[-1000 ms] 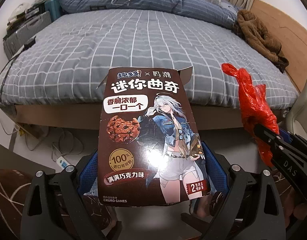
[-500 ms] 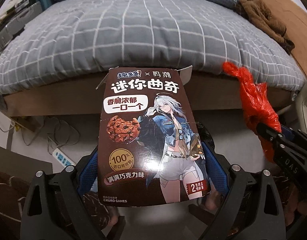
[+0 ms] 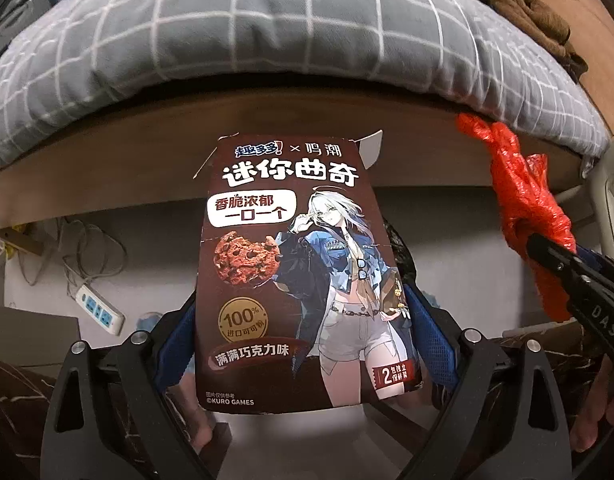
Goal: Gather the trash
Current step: 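Lift the brown box and red bag and carry them over the bin, then open the right tool to drop the red bag while the left tool releases the brown box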
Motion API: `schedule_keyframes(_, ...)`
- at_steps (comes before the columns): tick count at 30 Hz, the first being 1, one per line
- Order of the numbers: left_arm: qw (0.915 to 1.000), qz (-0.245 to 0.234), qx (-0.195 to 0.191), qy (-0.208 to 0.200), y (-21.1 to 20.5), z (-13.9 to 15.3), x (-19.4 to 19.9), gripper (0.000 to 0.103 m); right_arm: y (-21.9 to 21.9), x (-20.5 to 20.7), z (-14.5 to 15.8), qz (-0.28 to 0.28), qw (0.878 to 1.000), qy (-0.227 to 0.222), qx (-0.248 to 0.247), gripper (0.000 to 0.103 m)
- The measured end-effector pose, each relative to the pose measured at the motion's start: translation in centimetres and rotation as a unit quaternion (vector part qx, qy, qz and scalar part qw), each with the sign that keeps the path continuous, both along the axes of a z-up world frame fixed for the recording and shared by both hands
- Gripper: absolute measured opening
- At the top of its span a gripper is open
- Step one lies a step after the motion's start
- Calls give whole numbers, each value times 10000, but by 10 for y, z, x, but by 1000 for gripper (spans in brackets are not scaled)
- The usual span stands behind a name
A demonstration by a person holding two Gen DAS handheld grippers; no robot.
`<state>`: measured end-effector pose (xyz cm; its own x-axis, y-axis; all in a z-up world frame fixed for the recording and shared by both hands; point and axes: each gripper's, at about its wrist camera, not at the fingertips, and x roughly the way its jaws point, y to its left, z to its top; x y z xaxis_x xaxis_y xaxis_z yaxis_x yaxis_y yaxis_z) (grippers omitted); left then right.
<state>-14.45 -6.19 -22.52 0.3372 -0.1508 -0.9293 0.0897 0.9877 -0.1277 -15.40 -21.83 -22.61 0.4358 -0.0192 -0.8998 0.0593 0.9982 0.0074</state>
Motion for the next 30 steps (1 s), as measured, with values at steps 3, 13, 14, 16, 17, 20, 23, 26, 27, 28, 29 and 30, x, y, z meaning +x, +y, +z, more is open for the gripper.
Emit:
schedule_keyframes(3,10000,-63,63,-15,-6,-2,2,92,-6,-1,-2,-46,10000,42,-33,33)
schedule_keyframes(13,9998,39,169,-69,5,-6,3,97,12,11,-8,113,9999,121,-1,33)
schedule_keyframes(14,9998,58,171,-91,9,-6,3,97,19,13,-10,187,9997,140,7,33)
schedule_keyframes(16,9996,97,263,-100,16,-7,4,97,30,16,-13,320,9993,175,39,33)
schedule_keyframes(17,9995,109,280,-98,17,-7,3,97,36,16,-14,380,9991,197,49,33)
schedule_keyframes(20,9991,164,391,-97,29,-8,1,97,53,19,-17,507,9983,254,127,33)
schedule_keyframes(23,9986,317,404,-110,48,-8,-5,97,69,23,-21,640,9972,314,207,33)
schedule_keyframes(26,9980,517,359,-97,69,-8,-7,97,84,26,-22,769,9962,333,235,33)
schedule_keyframes(27,9976,576,369,-110,76,-7,-8,97,90,27,-21,811,9959,318,256,33)
schedule_keyframes(28,9973,626,375,-124,82,-5,-10,97,95,28,-21,857,9955,304,267,34)
schedule_keyframes(29,9971,656,373,-134,88,-4,-11,97,100,29,-21,891,9952,300,270,34)
schedule_keyframes(30,9967,698,371,-154,94,-3,-12,97,104,29,-21,923,9949,302,274,34)
